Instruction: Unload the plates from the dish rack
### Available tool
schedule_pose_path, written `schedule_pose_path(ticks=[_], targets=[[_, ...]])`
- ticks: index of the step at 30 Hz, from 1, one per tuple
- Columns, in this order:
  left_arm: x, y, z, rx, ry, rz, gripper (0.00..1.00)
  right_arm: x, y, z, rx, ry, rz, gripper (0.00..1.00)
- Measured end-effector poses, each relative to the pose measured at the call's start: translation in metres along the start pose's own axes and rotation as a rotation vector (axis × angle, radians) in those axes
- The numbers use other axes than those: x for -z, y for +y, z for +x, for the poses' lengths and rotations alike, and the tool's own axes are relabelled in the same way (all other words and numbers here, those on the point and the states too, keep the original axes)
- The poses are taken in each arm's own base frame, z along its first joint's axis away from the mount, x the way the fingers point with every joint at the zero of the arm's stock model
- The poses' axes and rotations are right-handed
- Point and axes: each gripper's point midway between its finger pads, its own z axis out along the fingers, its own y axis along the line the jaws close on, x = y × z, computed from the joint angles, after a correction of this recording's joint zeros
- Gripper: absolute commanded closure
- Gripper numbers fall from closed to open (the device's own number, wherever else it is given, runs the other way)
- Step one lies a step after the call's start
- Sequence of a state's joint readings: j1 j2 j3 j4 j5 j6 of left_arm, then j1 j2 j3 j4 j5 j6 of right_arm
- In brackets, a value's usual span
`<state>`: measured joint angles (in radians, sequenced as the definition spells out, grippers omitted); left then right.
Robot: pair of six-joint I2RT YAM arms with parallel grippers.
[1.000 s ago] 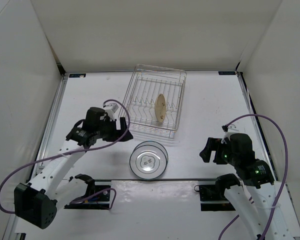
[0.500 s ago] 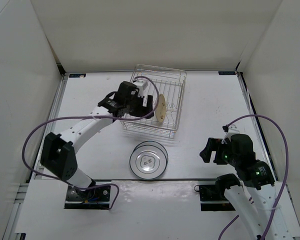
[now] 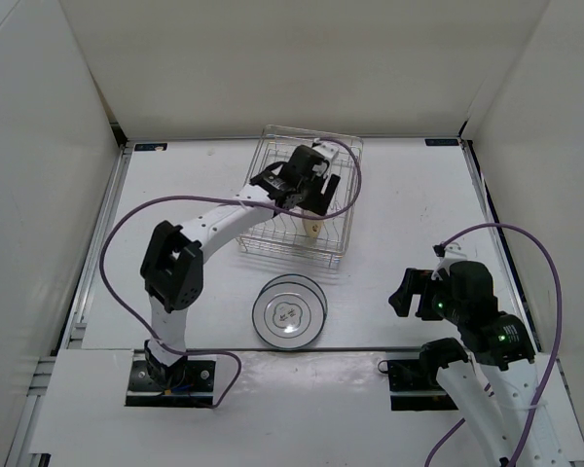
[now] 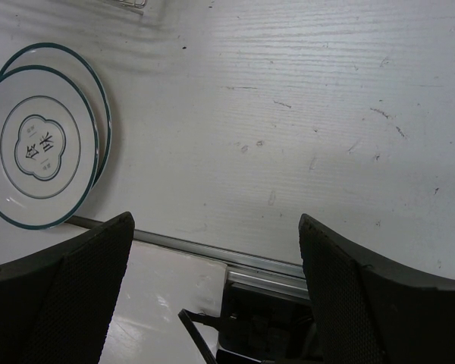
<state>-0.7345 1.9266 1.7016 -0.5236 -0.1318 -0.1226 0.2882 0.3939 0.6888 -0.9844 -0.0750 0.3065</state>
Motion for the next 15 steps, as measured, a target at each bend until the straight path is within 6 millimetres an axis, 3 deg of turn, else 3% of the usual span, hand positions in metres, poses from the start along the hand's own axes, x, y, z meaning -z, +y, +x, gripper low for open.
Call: schedule_pose_path(ticks=[2, 6, 8, 9, 12, 13, 15], targets=[[-0.008, 0.002, 0.006, -0.030, 0.016, -0.039, 0.18, 0.000, 0.000, 0.000, 0.000, -0.003, -0.001, 0.10], [-0.019, 0.009, 0.024, -0.083, 0.069, -0.105, 0.49, 0.000, 0.000, 0.000, 0.001, -0.004, -0.001, 0.10], [-0.022, 0.013, 0.029, -0.103, 0.088, -0.131, 0.53, 0.000, 0.000, 0.000, 0.001, -0.004, -0.002, 0.10], [-0.022, 0.015, 0.031, -0.110, 0.095, -0.139, 0.61, 0.001, 0.000, 0.000, 0.001, -0.004, -0.002, 0.10], [-0.023, 0.020, 0.032, -0.116, 0.098, -0.164, 0.68, 0.001, 0.000, 0.000, 0.002, -0.007, -0.003, 0.10], [-0.022, 0.021, 0.031, -0.114, 0.096, -0.170, 0.78, 0.001, 0.000, -0.001, 0.002, -0.010, -0.003, 0.10], [-0.021, 0.024, 0.026, -0.095, 0.080, -0.200, 0.85, 0.001, 0.000, -0.001, 0.002, -0.012, -0.004, 0.10]])
